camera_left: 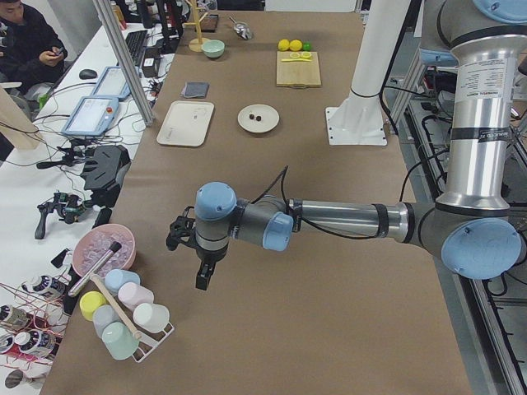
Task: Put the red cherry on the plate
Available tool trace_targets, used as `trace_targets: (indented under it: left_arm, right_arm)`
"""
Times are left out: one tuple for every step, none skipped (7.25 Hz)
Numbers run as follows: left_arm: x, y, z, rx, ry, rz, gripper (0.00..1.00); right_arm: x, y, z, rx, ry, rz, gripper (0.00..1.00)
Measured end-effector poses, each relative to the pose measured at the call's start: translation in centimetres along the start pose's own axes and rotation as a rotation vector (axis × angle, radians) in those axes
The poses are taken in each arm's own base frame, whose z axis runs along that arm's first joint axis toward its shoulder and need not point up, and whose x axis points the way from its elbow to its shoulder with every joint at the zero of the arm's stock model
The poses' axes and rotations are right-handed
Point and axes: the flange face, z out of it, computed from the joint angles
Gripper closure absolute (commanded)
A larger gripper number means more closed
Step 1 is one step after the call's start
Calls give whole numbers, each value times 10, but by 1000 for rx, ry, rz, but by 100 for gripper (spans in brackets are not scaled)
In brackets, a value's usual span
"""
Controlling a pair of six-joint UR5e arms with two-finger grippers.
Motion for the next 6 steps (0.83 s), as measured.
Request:
trace_targets:
  left_arm:
    - [1,0,-1,1,0,-2,2]
    - [1,-1,-1,3,0,-3,2]
    - [1,-1,-2,3,-1,-4,2]
    - [2,-2,-2,4,-1,-4,2]
    - [2,-3,-2,5,-1,-4,2]
    - [2,-4,-3,6,-2,-4,2]
  right_arm:
    - [0,-1,-1,2,1,0,0]
    - [-2,-3,-3,6,1,0,0]
    - [-4,-6,-6,11,-1,-4,0]
    - [-6,-8,-8,14,-2,-6,0]
    - [-7,-9,-8,16,-2,-7,0]
    - [-7,-9,-8,16,-3,-7,0]
